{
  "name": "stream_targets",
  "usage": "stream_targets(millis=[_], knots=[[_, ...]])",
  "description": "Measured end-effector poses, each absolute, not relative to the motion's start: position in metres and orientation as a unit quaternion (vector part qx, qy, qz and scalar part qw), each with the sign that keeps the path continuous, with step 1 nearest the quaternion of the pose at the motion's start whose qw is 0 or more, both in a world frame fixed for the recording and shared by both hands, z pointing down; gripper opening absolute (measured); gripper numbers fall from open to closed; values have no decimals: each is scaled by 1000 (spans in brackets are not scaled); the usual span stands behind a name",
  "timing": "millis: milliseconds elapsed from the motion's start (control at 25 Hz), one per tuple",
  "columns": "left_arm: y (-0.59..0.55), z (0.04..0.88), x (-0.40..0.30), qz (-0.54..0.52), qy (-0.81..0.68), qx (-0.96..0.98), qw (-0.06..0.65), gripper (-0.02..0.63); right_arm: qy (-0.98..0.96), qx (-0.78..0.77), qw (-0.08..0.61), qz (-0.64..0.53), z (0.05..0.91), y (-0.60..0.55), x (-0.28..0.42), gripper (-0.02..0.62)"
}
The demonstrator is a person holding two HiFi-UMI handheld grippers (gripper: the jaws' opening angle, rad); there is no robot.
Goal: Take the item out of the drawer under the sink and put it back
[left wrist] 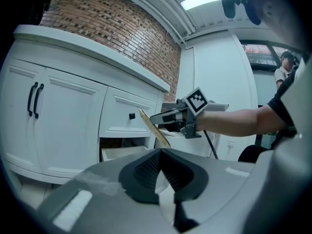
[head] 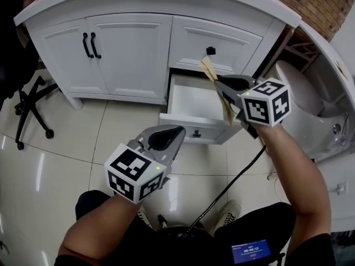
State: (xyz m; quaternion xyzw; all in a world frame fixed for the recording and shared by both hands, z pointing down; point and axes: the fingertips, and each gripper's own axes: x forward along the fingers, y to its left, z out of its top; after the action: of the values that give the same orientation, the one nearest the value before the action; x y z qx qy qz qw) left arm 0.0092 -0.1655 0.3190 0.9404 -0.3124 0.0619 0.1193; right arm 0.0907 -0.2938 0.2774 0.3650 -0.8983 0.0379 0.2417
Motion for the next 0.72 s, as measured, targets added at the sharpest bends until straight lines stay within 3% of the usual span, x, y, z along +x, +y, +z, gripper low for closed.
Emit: stream_targets(millis=[720], knots=[[-183, 327, 5, 62, -315, 937, 139, 6, -860, 321, 386, 94, 412, -388, 80, 31]])
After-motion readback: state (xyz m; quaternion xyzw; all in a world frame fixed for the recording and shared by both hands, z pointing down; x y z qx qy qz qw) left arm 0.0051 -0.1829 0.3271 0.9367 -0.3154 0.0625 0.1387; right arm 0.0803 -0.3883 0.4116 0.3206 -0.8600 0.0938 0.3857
